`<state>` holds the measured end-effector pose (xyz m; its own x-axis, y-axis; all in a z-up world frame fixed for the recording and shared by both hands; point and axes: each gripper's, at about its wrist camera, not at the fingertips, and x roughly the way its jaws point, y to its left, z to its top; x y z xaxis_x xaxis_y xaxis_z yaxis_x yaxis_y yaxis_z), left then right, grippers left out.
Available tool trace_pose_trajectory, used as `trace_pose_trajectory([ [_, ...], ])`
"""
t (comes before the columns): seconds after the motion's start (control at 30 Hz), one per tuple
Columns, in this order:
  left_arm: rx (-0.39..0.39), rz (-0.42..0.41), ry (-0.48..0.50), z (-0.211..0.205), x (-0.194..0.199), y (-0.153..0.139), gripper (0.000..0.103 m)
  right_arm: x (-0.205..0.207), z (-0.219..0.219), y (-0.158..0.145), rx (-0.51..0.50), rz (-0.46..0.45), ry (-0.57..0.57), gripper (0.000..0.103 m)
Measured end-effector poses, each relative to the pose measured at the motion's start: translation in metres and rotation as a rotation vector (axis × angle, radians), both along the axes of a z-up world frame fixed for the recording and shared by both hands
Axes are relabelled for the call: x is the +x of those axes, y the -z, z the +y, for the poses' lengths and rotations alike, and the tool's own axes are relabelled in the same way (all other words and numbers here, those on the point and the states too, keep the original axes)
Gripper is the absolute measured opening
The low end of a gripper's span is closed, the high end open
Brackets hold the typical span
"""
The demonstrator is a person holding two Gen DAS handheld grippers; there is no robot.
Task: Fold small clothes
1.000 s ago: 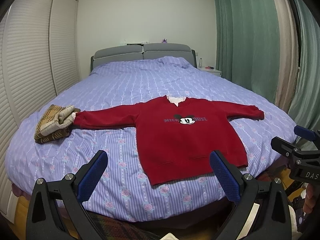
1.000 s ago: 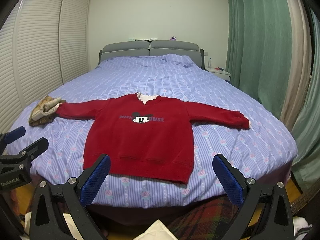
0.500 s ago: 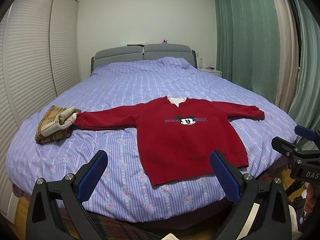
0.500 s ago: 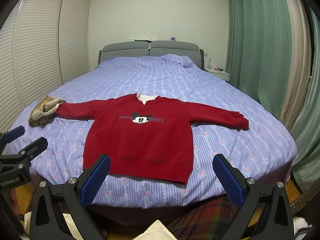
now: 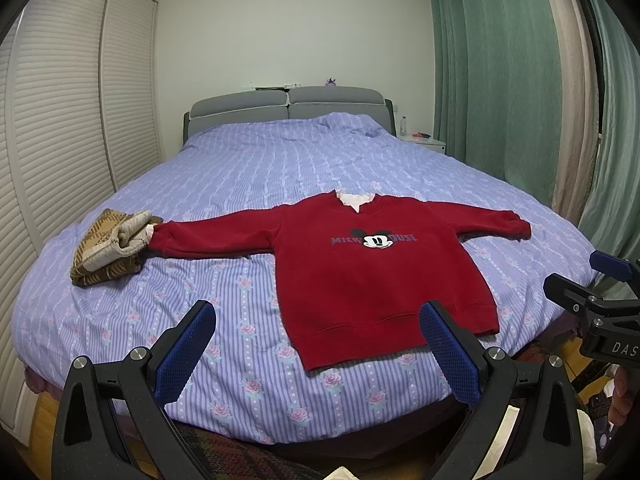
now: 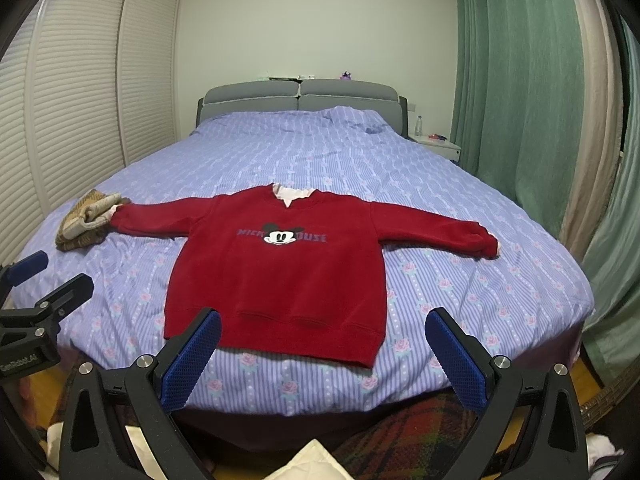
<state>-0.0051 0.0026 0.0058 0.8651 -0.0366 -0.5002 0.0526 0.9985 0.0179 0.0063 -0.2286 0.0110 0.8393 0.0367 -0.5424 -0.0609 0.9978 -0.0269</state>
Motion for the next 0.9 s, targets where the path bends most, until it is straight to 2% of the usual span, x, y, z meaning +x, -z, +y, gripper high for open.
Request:
trace_pose_trajectory([
  [0.4,0.002,-0.019,0.002,-0.0006,-0.0015,0.0019,0.103,0.0045,-0.0006,0.004,-0.004,0.008,0.001,0.102],
  [0.9,0.005,-0.001,-0.004,0.0021,0.0033,0.0059,0.103,0.0069,-0.0004,0.0091,-0.009,0.019,0.002,0.103],
])
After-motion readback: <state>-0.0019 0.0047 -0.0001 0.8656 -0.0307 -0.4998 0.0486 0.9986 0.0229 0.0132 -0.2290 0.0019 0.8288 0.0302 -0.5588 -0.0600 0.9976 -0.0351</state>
